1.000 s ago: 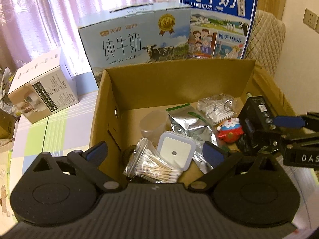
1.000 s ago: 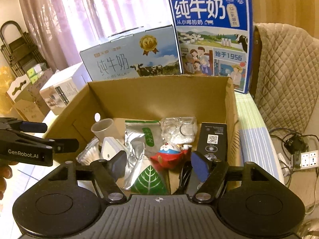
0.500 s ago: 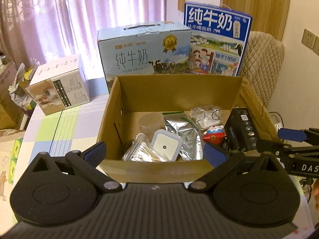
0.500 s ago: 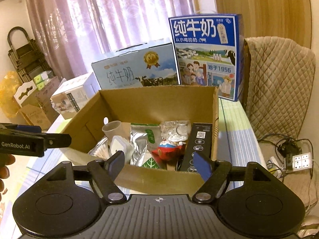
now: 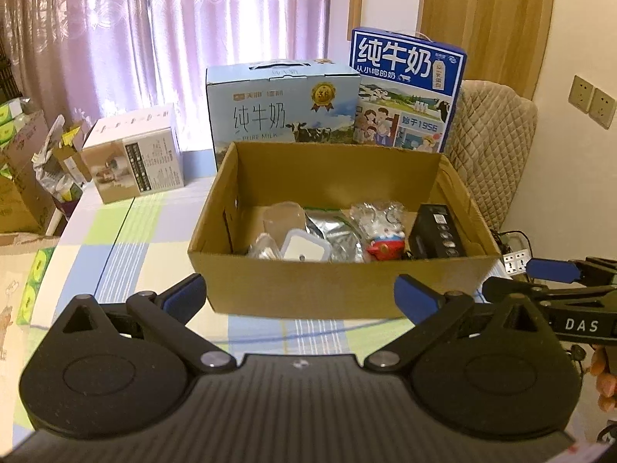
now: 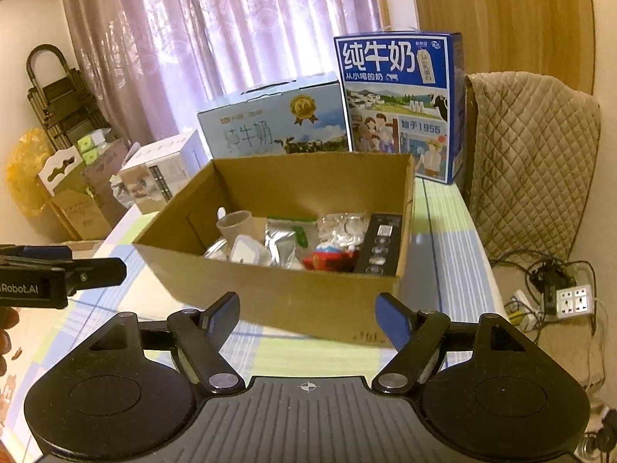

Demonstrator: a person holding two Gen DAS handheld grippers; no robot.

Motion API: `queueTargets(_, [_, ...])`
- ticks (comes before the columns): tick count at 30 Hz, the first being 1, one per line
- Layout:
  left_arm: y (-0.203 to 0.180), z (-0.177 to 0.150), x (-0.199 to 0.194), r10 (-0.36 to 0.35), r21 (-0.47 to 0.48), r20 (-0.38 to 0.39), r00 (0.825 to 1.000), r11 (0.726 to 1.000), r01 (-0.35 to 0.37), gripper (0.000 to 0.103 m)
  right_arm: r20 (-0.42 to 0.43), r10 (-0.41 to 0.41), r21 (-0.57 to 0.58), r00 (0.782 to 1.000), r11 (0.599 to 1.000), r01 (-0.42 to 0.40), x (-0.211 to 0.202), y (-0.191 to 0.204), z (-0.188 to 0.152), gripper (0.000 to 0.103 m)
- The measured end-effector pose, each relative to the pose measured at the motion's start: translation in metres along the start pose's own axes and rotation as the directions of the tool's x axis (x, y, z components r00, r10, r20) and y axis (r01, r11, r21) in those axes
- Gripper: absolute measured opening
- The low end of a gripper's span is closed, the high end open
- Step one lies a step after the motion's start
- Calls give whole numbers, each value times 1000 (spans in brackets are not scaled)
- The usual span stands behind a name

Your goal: Organize objects

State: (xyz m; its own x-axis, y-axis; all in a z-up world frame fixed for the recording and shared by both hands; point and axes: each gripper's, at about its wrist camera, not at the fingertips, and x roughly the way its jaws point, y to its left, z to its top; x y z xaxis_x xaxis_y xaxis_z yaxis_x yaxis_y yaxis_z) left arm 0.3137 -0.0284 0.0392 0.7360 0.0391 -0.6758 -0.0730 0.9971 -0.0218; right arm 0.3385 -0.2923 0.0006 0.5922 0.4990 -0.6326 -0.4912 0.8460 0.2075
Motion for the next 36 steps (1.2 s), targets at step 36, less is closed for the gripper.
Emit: queueTargets(36, [53, -136, -136, -106, 33, -104, 989, 993, 110, 102, -69, -44, 75, 997, 996, 49, -116, 127, -126, 75])
